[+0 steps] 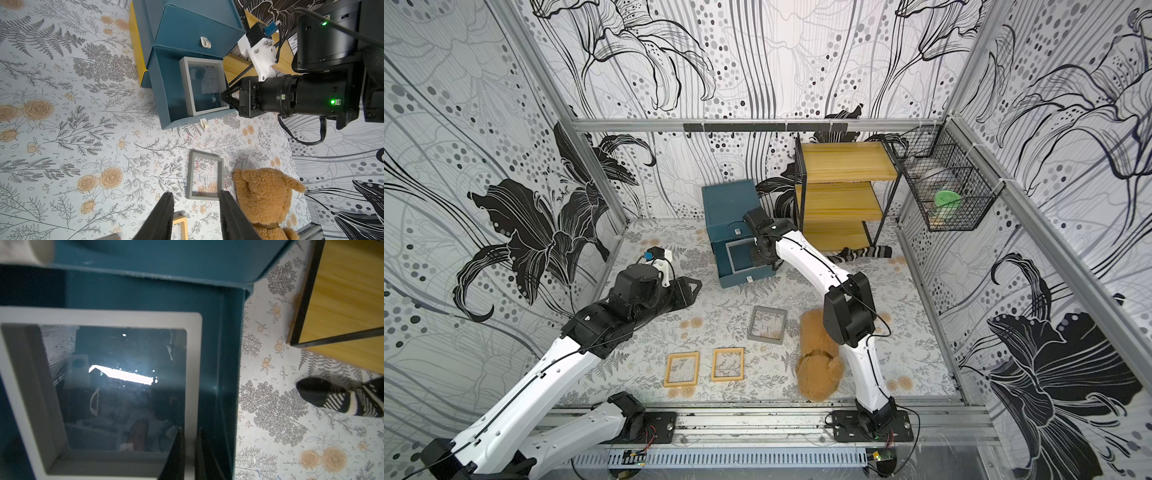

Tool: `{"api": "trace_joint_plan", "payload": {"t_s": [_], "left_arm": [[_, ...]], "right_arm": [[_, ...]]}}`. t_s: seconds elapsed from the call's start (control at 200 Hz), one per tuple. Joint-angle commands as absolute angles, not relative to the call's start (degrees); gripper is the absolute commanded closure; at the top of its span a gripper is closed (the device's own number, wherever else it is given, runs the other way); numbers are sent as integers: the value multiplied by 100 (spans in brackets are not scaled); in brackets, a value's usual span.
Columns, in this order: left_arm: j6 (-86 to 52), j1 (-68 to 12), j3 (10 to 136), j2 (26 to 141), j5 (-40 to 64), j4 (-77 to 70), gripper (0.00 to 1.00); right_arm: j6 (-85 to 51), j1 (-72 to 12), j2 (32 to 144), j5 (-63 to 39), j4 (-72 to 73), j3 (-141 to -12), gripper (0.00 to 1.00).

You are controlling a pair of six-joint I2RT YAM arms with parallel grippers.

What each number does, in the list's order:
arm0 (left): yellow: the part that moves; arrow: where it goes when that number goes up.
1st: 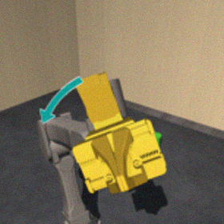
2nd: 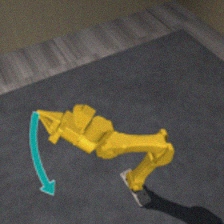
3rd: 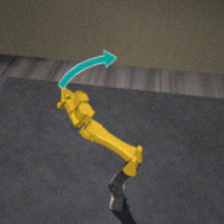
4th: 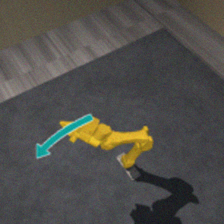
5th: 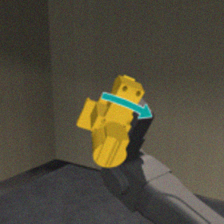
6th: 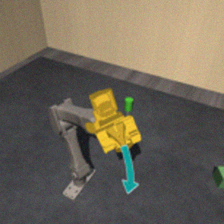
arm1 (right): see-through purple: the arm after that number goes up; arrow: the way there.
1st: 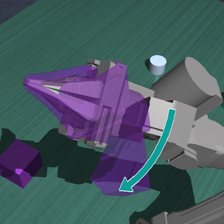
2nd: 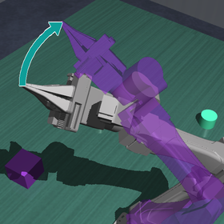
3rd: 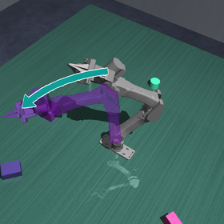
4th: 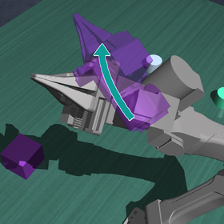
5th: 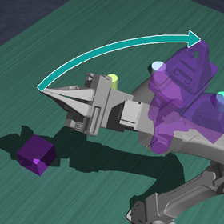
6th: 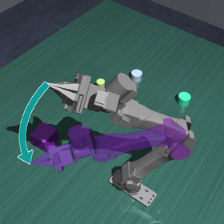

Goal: Place the brooch boxes into the drawer by color
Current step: Place the brooch box in the drawer.

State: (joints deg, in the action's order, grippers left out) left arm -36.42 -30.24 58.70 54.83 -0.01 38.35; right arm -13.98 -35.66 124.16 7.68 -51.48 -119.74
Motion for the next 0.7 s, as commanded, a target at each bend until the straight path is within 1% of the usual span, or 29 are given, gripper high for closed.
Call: {"api": "trace_joint_plan", "payload": {"t_s": [0.0, 0.421, 0.616, 0.696], "left_arm": [[-3674, -3045, 5963, 5515, -4, 3740, 59], [-3705, -3042, 5923, 5484, 15, 3729, 59], [-3692, -3041, 5933, 5517, 35, 3697, 59], [-3690, -3048, 5933, 5517, 41, 3700, 59]], "right_arm": [[-1307, -3604, 12683, 770, -5259, -12224, 100], [-1405, -3604, 13129, 746, -5451, -12659, 100], [-1459, -3604, 13219, 799, -5493, -12657, 100], [-1463, -3604, 13257, 795, -5506, -12703, 92]]}}
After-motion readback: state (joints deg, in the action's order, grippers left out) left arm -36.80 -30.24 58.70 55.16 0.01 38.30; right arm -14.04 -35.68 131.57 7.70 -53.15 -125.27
